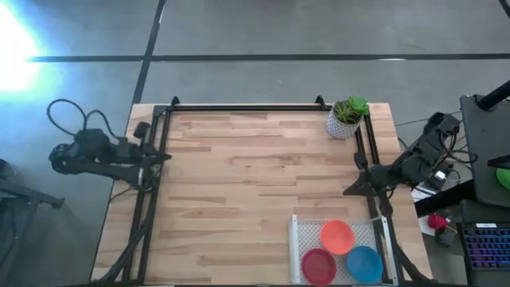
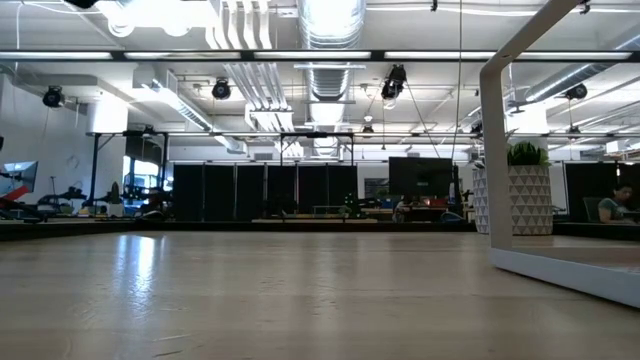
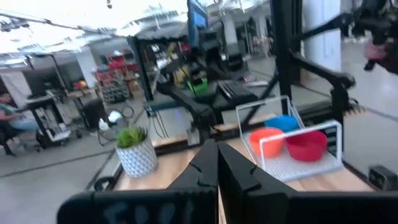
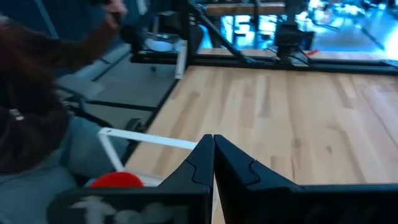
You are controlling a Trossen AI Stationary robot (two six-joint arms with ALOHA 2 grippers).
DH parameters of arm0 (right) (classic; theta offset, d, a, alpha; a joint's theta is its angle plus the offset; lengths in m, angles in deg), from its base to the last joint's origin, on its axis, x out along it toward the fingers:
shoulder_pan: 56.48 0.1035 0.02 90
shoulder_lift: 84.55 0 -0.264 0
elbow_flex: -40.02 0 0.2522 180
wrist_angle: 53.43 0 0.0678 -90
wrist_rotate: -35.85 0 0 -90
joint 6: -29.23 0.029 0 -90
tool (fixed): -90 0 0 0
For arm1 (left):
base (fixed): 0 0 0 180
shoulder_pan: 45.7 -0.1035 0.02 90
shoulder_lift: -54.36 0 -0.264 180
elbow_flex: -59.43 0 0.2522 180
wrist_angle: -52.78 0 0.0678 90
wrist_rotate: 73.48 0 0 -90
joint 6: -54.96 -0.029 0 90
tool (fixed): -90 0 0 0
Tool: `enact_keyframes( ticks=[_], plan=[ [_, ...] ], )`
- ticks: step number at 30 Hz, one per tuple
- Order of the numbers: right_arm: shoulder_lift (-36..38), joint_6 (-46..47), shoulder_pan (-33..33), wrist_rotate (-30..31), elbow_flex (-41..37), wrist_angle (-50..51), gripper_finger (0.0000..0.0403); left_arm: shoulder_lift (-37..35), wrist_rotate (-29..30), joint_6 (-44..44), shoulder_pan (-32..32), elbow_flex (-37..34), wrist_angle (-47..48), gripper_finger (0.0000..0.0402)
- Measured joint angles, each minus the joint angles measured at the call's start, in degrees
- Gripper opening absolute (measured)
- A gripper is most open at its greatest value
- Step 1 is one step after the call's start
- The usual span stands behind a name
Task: Pick & Place Mini bowls
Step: Return to Home Position
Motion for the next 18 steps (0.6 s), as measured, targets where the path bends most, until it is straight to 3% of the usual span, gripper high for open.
enact_keyframes(
  ticks=[11,18],
  plan=[
    [12.5,-4.4,0.0,-3.0,-4.7,-1.7,0.0008,-13.7,0.0,1.5,0.0,-6.4,-0.8,0.0],
    [21.9,-4.4,0.0,-2.9,-8.9,-1.5,0.0008,-13.3,1.1,2.0,0.0,-7.3,1.6,0.0]
  ],
)
